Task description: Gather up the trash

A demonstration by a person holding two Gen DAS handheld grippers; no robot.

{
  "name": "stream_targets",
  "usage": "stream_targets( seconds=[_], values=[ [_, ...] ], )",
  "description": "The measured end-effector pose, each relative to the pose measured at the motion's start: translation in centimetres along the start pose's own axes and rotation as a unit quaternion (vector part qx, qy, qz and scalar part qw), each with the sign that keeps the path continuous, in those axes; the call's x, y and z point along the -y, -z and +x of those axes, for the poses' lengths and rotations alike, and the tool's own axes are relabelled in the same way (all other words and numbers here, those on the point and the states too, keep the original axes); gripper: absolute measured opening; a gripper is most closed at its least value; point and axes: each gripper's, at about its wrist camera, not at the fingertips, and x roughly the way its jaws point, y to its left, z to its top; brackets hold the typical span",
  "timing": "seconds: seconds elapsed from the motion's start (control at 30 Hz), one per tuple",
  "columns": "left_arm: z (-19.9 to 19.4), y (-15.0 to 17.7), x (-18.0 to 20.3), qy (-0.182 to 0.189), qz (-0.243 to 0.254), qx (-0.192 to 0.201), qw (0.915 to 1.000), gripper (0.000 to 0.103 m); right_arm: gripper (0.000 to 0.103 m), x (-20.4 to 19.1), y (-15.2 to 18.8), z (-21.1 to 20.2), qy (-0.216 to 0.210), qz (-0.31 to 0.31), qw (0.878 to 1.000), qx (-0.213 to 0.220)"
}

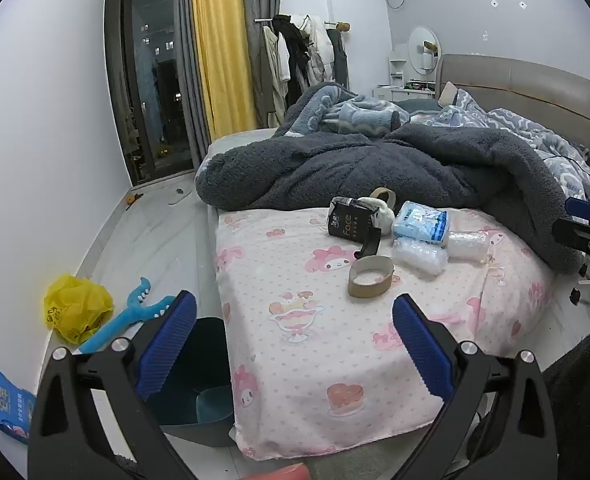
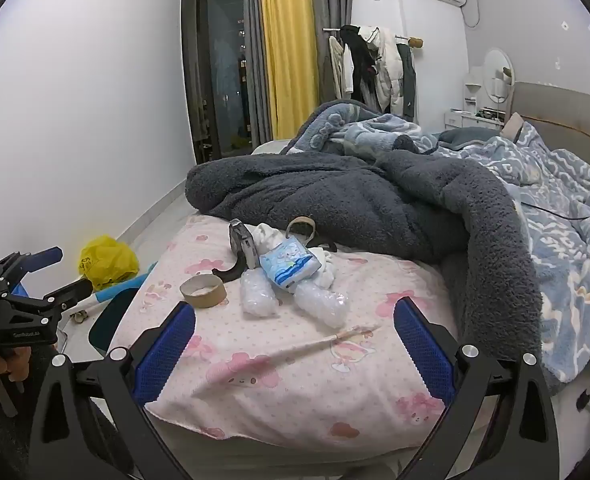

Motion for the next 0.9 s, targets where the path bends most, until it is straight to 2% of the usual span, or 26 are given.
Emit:
stream_targets(
  seconds=[0.5,0.9],
  values=[
    [-0.1,0.1,0.4,0.004,-0.002,0.001,1.0000,0.100,0.100,0.2,0.0,0.0,-0.001,0.001,1.000,-0.001],
    [1.0,0.7,-0.8,0.020,-0.035,-0.016,0.9991,0.100,0.100,-0.3,0.5,0.5,0.002,0.002,1.000,-0.009]
  ],
)
